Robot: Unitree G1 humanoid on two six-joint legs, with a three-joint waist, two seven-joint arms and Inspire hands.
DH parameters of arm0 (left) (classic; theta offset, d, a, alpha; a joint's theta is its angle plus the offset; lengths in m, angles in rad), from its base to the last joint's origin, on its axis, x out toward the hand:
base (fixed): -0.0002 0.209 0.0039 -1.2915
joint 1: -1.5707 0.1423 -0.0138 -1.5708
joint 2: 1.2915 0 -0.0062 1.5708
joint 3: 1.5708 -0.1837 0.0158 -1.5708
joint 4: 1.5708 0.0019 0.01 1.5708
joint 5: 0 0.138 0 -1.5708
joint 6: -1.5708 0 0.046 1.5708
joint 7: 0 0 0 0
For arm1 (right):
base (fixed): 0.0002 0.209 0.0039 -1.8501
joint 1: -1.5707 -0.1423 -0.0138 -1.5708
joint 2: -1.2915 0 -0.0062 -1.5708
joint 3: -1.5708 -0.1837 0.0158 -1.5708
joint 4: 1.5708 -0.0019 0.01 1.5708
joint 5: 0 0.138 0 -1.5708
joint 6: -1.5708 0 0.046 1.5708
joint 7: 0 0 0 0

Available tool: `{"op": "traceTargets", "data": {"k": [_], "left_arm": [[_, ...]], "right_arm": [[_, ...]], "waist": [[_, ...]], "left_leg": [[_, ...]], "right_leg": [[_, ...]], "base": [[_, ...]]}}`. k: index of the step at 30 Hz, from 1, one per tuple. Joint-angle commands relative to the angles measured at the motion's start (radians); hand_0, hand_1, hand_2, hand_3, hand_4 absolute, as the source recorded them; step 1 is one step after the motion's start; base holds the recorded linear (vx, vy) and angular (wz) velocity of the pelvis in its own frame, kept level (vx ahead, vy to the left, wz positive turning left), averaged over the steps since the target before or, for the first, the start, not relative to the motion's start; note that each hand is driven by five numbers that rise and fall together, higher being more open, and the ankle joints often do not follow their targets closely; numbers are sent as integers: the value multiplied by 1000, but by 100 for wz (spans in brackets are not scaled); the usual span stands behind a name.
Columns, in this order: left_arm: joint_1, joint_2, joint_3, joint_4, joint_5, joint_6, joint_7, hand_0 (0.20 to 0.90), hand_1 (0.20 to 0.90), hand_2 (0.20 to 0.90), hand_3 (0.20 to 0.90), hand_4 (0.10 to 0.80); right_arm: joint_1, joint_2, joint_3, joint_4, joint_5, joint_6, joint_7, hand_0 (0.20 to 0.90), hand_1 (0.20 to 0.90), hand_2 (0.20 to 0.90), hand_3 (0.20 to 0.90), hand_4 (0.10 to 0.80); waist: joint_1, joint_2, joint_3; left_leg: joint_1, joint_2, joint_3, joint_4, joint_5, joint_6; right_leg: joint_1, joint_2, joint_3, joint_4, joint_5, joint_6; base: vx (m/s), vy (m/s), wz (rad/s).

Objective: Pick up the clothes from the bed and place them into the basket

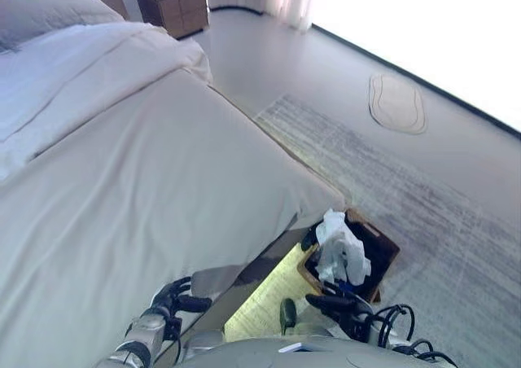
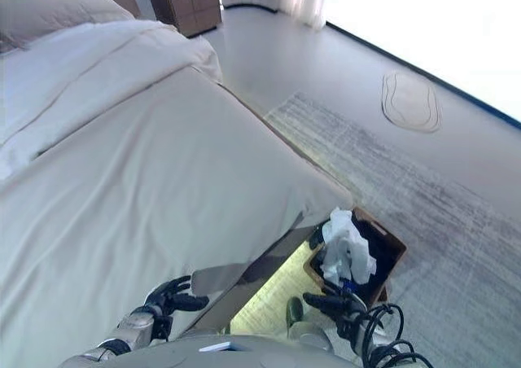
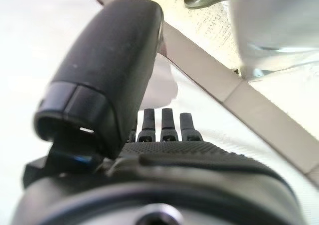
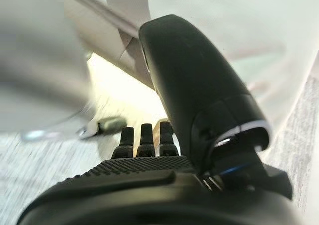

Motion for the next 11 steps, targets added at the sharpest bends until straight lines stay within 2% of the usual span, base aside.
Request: {"op": "traceTargets", "data": {"k": [1, 7, 11], "left_arm": [[-7, -11, 25, 47, -33, -59, -23, 900, 900, 900, 900, 800], [14, -22, 61, 67, -67, -39, -52, 900, 900, 900, 900, 800], [17, -40, 56, 68, -86, -27, -91, 900, 900, 900, 900, 800]], "right_arm": [[-38, -37, -28, 7, -68, 3, -13, 900, 900, 900, 900, 800], [-25, -22, 10, 26, -209, 15, -13, 900, 900, 900, 900, 800], [-28, -10, 42, 28, -256, 14, -3, 900, 900, 900, 900, 800]], "waist": [[25, 52, -26], [26, 62, -41], [27, 65, -46]], "left_leg": [[-46, -33, -58, 70, -71, 31], [-31, -39, -71, 63, -69, 34], [-25, -40, -72, 66, -72, 36]], "right_leg": [[6, 9, -50, 122, -89, 0], [30, 9, -56, 109, -95, -6], [40, 10, -61, 106, -99, -11]], "base": [[17, 42, 16], [-3, 27, 9], [-11, 9, 7]]}}
